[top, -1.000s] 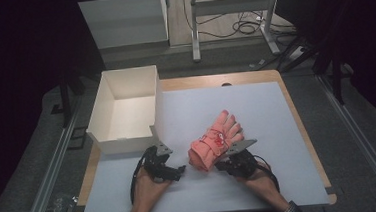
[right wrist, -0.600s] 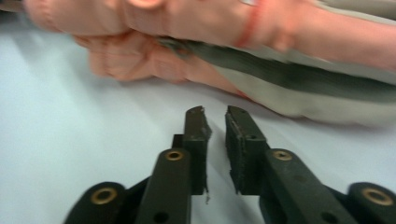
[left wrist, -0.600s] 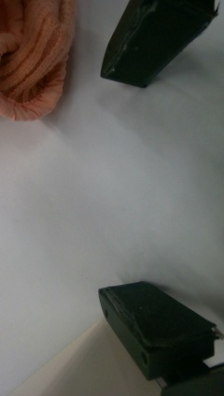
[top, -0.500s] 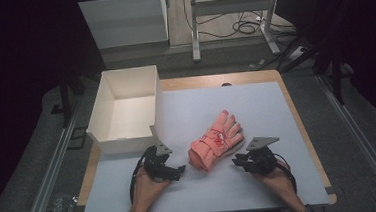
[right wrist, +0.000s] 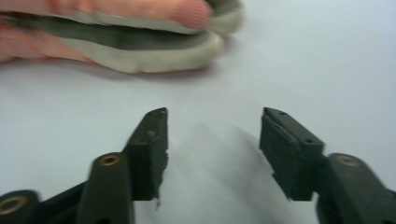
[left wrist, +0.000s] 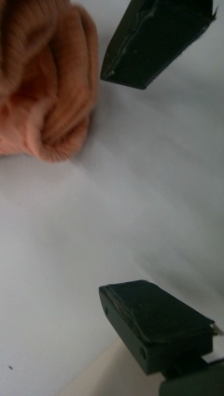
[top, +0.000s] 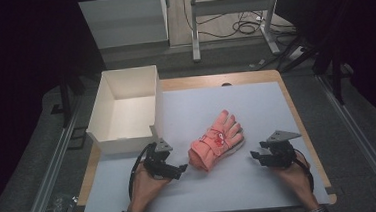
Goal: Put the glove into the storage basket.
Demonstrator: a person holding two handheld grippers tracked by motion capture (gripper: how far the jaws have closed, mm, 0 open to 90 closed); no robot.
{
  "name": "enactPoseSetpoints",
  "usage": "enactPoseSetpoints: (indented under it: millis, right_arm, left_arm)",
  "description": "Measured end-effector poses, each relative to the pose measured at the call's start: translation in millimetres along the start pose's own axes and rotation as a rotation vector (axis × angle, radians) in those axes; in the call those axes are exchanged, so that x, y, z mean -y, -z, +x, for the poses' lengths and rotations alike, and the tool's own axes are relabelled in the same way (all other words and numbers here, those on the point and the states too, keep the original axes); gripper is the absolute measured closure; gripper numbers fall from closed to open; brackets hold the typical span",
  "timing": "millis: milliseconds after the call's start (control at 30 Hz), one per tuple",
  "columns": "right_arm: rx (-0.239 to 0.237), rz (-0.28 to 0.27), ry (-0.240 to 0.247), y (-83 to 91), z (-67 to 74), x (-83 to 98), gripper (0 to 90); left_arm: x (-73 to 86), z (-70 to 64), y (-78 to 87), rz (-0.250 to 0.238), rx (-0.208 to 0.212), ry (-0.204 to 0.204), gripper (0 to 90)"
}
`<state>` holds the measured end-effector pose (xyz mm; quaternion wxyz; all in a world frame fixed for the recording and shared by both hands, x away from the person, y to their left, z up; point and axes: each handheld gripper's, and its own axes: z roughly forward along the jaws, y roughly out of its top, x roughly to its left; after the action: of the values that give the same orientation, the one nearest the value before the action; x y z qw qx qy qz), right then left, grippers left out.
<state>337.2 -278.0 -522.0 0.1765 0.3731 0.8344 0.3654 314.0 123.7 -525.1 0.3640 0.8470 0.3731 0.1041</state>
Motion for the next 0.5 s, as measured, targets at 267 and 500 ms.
enactPoseSetpoints:
  millis: [267,500]
  right_arm:
    - [0.065,0.019,-0.034,-2.3,-16.8,6.1,24.7]
    - [0.091,0.034,-0.046,-4.7,-17.3,6.2,15.4]
  left_arm:
    - [-25.4,-6.7,14.7,0.025,0.052,-0.015,0.0]
    - [-53.6,-20.4,27.0,0.023,0.076,-0.069,0.0]
